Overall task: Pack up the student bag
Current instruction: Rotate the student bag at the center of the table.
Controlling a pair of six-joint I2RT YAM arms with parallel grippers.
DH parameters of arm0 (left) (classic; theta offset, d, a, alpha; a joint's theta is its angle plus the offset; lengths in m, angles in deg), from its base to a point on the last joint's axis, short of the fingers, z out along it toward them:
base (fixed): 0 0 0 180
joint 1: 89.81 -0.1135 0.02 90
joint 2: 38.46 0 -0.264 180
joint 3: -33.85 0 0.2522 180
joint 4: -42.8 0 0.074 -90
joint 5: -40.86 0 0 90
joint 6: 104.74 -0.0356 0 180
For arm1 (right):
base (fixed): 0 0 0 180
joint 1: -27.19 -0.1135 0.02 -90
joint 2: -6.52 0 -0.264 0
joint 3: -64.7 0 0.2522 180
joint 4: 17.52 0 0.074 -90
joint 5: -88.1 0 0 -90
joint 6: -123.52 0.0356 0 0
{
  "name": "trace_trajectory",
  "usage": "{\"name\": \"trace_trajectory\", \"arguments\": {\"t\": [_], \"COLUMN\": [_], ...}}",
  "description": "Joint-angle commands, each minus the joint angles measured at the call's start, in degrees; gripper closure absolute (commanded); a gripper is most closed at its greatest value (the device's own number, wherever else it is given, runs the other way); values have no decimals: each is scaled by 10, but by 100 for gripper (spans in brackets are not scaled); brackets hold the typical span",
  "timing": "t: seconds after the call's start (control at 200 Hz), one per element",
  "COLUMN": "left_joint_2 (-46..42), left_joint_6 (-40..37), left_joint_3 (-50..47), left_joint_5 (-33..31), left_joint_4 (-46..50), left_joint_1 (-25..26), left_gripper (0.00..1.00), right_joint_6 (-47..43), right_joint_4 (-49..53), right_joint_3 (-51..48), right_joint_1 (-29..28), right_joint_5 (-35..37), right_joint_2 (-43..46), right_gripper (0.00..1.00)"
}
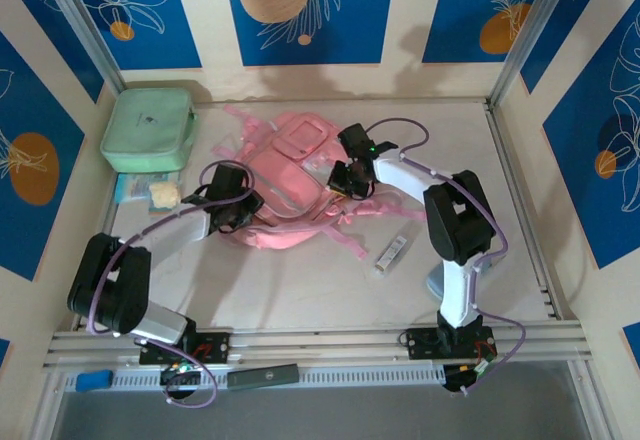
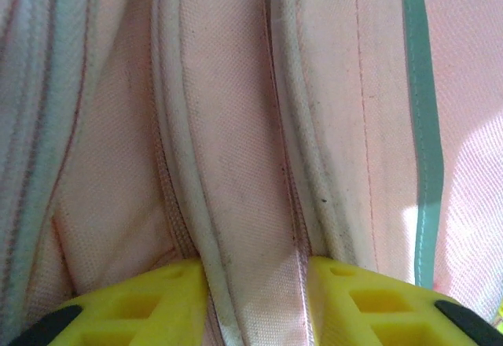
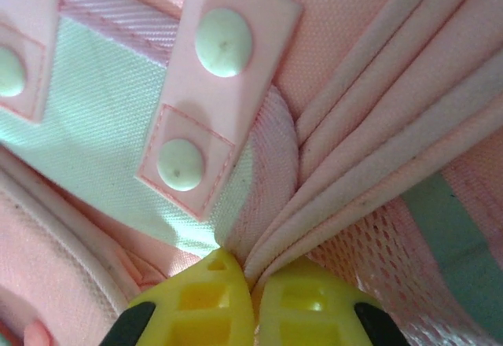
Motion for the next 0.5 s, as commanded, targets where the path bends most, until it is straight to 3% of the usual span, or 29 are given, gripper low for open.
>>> {"name": "trace_trajectory", "arguments": {"t": [0.0,0.22,0.32,0.495], "left_joint_2": [42,128,148,63], "left_joint_6": [-44,-128,-157,-174], "left_joint_3": [46,171,245,233], "left_joint_5": [12,68,97,101], "left_joint_4": [-35,-50,4,52], "left_joint_1": [-32,-88,-110,-111], "left_gripper": [61,58,53,45], "right_joint_6": [5,81,106,181], "right_joint_4": [-36,-139,-171,-289], "right_joint_3": [-33,-98,-110,-178], "right_joint_1": [-7,-6,-9,-15], "right_joint_5": [-58,-105,-90,-68], "right_joint_2": [38,103,122,182], "right_gripper": [100,100,100,100]}}
